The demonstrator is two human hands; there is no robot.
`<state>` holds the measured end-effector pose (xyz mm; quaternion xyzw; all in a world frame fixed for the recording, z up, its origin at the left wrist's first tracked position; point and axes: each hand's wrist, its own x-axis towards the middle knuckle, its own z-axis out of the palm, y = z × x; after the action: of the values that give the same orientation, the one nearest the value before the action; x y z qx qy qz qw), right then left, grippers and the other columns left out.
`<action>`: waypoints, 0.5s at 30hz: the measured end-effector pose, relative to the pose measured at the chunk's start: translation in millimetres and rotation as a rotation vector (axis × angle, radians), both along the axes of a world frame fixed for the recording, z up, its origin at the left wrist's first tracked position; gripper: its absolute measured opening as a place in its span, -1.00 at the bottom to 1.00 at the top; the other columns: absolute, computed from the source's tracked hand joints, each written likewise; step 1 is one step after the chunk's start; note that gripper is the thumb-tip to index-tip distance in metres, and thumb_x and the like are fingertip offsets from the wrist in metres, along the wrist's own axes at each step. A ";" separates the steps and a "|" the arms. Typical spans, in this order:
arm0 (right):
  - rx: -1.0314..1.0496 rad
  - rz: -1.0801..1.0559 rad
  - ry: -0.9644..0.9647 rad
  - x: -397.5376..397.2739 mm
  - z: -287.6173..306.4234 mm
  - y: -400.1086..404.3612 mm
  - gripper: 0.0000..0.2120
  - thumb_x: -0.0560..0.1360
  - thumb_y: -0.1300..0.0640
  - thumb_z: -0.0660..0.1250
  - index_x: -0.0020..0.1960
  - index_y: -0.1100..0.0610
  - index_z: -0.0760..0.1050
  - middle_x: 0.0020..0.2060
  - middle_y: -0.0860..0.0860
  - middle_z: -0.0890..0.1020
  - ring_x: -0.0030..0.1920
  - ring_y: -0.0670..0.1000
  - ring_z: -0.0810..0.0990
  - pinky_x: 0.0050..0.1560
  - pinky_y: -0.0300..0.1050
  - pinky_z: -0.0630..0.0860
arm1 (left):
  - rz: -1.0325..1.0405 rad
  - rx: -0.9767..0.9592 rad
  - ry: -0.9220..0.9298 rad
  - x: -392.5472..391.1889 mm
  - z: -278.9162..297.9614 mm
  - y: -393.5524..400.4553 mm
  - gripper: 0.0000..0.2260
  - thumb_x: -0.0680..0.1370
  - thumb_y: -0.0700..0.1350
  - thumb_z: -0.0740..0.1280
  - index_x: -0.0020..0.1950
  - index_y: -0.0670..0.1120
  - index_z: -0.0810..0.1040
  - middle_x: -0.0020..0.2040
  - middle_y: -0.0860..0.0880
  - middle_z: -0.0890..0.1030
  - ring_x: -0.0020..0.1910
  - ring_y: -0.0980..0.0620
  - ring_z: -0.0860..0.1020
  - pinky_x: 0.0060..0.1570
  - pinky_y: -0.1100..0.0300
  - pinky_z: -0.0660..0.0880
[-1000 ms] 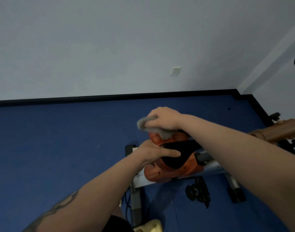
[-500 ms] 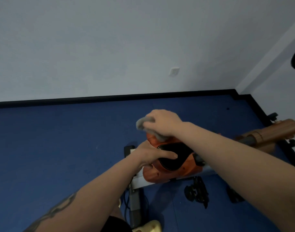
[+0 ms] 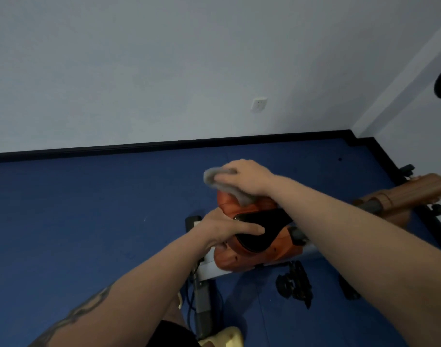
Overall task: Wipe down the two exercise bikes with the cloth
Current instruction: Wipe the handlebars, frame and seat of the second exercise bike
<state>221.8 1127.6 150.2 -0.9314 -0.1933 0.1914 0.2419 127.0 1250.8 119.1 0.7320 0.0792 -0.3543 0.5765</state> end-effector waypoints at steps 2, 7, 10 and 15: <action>-0.051 -0.191 0.150 15.6 -0.9 -0.9 -0.59 0.55 -0.22 0.16 0.21 -0.03 0.58 0.16 -0.01 0.59 0.13 0.04 0.53 0.07 -0.04 0.44 | 0.000 -0.011 0.004 -1.7 3.2 0.8 -0.53 0.22 0.11 0.63 0.05 0.04 0.62 -0.19 0.04 0.63 -0.25 0.05 0.57 -0.41 0.25 0.45; -0.153 0.259 -0.269 -16.6 -4.9 14.7 -0.71 0.41 -0.25 0.19 -0.05 -0.14 0.56 0.02 -0.12 0.57 0.05 0.01 0.50 -0.14 -0.03 0.36 | 0.007 0.032 -0.028 -4.8 9.5 -1.6 -0.49 0.21 0.11 0.62 0.07 0.01 0.58 -0.12 -0.01 0.66 -0.25 0.11 0.54 -0.48 0.30 0.43; -0.002 -0.067 0.044 -0.6 1.8 -0.9 -0.66 0.50 -0.30 0.18 -0.05 -0.09 0.58 -0.05 -0.10 0.62 0.00 0.00 0.56 -0.06 -0.02 0.45 | -0.004 0.032 0.012 -3.4 13.5 -0.6 -0.50 0.23 0.13 0.62 0.08 0.02 0.60 -0.15 0.02 0.65 -0.14 0.01 0.60 -0.33 0.17 0.54; -0.135 -0.215 -0.300 -23.9 -18.9 -8.9 -0.45 0.55 -0.35 -0.12 0.20 -0.06 0.47 0.08 -0.01 0.58 0.05 0.08 0.56 -0.13 -0.03 0.35 | 0.084 0.140 -0.058 -3.5 22.6 6.6 0.07 0.17 0.05 0.67 0.50 -0.03 0.10 0.42 -0.07 0.30 0.37 -0.11 0.38 0.26 -0.12 0.47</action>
<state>197.9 1118.7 131.2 -0.9789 -0.1132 0.0357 0.1665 123.5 1257.5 141.7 0.7763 0.1176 -0.3023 0.5404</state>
